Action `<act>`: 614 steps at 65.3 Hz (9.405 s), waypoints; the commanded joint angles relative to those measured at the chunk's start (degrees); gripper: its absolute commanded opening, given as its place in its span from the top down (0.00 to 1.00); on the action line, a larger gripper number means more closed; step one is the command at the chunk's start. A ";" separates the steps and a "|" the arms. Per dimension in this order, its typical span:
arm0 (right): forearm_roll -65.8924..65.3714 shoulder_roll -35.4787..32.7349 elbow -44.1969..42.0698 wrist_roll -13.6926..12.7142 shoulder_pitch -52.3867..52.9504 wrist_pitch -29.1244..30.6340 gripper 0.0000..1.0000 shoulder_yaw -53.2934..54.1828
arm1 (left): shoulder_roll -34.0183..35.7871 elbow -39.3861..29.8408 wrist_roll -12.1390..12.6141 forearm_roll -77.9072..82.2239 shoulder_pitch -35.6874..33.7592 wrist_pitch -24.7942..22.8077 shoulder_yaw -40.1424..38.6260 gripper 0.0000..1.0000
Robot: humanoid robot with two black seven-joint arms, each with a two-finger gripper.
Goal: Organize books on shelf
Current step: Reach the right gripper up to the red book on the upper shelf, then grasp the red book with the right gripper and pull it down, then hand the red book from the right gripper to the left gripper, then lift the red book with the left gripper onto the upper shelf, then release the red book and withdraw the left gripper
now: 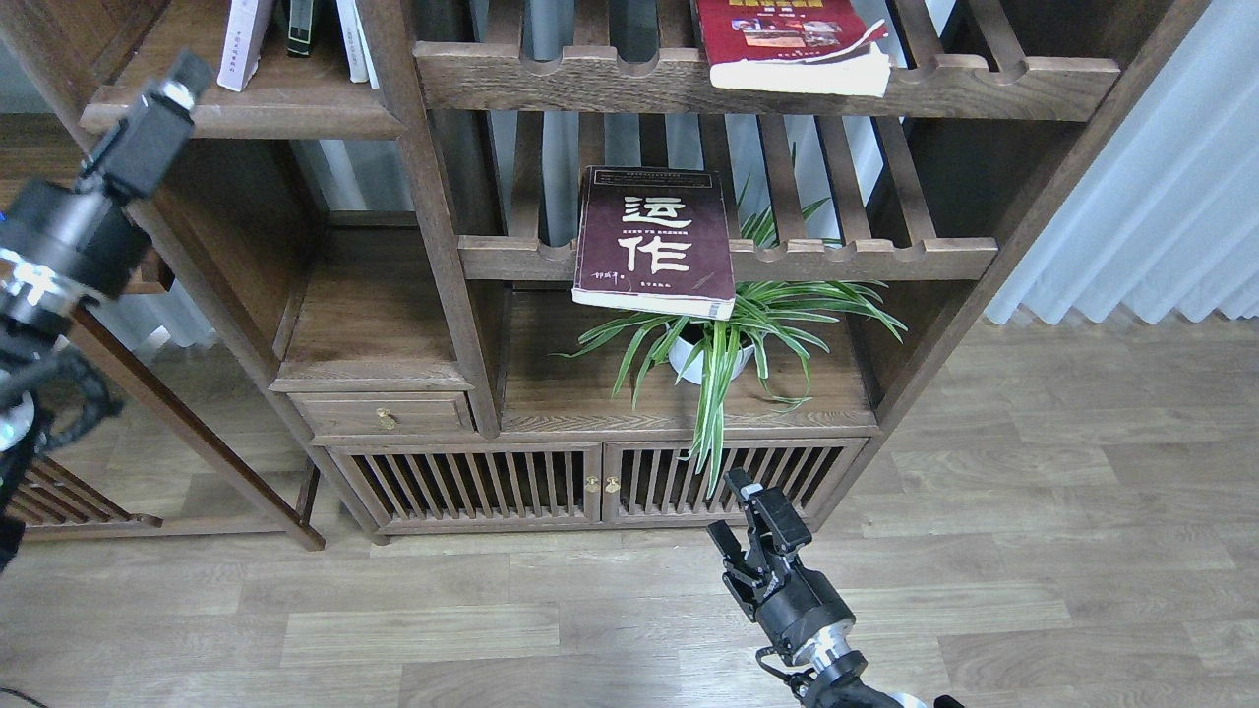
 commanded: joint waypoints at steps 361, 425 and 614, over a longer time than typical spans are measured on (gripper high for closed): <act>-6.34 1.79 16.38 -13.54 -18.81 0.00 0.94 7.13 | -23.89 5.94 18.14 -35.26 16.86 0.00 29.05 0.04; -7.04 1.79 15.68 -15.38 -19.42 0.00 0.93 4.05 | -25.03 13.23 17.70 -35.35 12.99 0.00 29.23 0.65; -16.53 1.79 13.48 -15.47 -19.33 0.00 0.02 3.17 | -7.19 68.17 29.04 -7.84 -76.84 0.00 33.89 0.01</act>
